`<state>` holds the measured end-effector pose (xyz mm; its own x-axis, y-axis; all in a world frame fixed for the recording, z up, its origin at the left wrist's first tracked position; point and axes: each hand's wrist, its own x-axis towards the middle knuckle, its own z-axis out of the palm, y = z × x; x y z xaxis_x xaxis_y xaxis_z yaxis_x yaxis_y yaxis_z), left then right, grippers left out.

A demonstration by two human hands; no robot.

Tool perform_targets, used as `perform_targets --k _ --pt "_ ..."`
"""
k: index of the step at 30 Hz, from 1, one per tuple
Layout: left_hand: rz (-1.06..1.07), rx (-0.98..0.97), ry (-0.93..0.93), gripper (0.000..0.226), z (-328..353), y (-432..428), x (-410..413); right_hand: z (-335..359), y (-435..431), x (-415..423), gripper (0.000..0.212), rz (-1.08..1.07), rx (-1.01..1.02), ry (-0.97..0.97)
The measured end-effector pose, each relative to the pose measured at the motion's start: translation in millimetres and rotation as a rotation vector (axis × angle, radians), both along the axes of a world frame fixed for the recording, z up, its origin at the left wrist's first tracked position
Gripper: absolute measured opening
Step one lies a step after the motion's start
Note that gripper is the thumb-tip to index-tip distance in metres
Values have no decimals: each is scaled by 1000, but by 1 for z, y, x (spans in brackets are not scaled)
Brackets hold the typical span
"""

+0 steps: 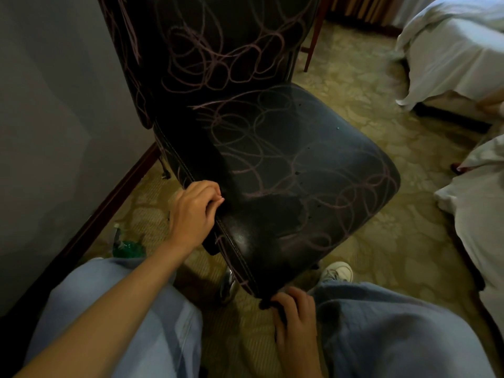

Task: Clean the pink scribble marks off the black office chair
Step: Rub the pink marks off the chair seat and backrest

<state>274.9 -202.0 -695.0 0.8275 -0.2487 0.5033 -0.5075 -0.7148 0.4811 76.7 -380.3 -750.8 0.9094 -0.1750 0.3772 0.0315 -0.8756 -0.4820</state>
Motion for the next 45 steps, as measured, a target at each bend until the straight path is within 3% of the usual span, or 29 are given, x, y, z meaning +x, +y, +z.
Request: perform_targets --k 5,13,18,22,25,32,39,45 --pt "5 22 -10 5 3 4 3 69 21 31 21 -30 181 -251" --pt "12 -4 0 7 4 -2 -16 38 55 73 25 152 -133 -171" --pt "48 47 7 8 1 -3 -16 34 21 88 25 175 -222 -139" --pt "59 32 -1 9 0 -5 -16 39 -63 113 29 -133 -74 -72" --pt "74 18 6 9 -1 -8 -15 48 -94 122 25 -117 -16 -39" --pt "54 34 -19 10 -3 -3 -10 57 -5 63 17 -103 194 -174" --pt "13 -2 -14 8 -5 9 2 -1 64 37 25 123 -46 -155" --pt "16 3 37 9 0 21 11 -30 68 56 33 193 -177 -342"
